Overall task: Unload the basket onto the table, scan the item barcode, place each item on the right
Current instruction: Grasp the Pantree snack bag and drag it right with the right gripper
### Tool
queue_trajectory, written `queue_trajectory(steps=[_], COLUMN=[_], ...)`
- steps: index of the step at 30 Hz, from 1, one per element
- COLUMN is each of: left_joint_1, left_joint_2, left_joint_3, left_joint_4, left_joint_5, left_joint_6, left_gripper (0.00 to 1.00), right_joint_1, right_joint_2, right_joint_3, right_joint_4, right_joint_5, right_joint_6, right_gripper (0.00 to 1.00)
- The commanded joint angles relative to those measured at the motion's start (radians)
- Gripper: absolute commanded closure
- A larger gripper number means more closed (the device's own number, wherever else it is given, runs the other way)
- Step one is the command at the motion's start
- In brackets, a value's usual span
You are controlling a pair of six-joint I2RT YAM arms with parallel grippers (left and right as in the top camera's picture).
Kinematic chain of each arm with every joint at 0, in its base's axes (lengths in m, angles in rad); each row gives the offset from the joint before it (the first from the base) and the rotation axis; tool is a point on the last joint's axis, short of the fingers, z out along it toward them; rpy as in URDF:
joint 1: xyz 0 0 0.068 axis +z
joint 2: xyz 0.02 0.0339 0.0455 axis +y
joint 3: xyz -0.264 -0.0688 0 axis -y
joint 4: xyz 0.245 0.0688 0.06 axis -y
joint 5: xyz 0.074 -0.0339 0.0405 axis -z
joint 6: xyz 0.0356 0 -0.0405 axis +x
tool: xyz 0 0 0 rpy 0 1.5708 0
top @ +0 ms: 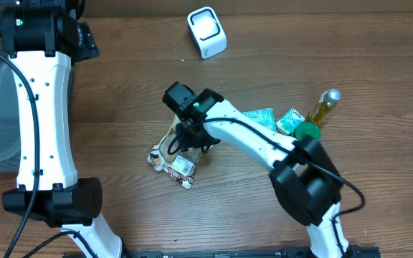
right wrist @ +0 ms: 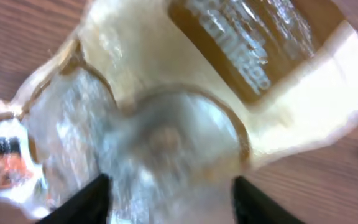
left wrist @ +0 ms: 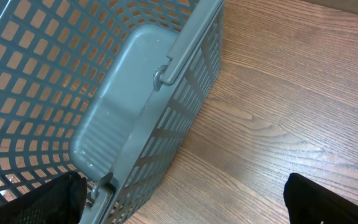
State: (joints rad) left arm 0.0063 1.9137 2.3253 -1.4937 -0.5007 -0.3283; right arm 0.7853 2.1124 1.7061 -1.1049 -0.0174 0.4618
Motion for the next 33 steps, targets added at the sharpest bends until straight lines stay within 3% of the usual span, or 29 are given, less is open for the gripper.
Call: queue_trajectory(steps=[1,5,7,21,33], left_joint_1=[-0.006,-0.006,-0.006,-0.006,-0.006], left_joint_2=[-0.004,-0.004,-0.004,-0.004,-0.004], left_joint_3=[0.019,0.019,0.019,0.019,0.019], left_joint_4=[0.002,0.002,0.002,0.002,0.002], left_joint_5=[0.004,0.004,0.004,0.004,0.004], left_joint_6=[0.018,0.018,0.018,0.018,0.018], left_gripper=[0.00,0.00,0.00,0.00,0.01], right_joint_1=[-0.008,-0.004,0.001,0.053,0.148], right_joint_2=[-0.045,-0.036,-0.036,-0.036,-0.036], right_joint_3=[-0.004,-0.010,-0.026,-0.181,-0.183], right_joint_4=[-0.064,-0.165,-0.181,-0.051,0.140], right_joint_5=[0.016,0.016,0.016,-0.106,-0.122], right_joint_6=[0.010,0.021,0.040,0.040,0.039], right_gripper=[0.56,0.71,0.72,0.69,0.58])
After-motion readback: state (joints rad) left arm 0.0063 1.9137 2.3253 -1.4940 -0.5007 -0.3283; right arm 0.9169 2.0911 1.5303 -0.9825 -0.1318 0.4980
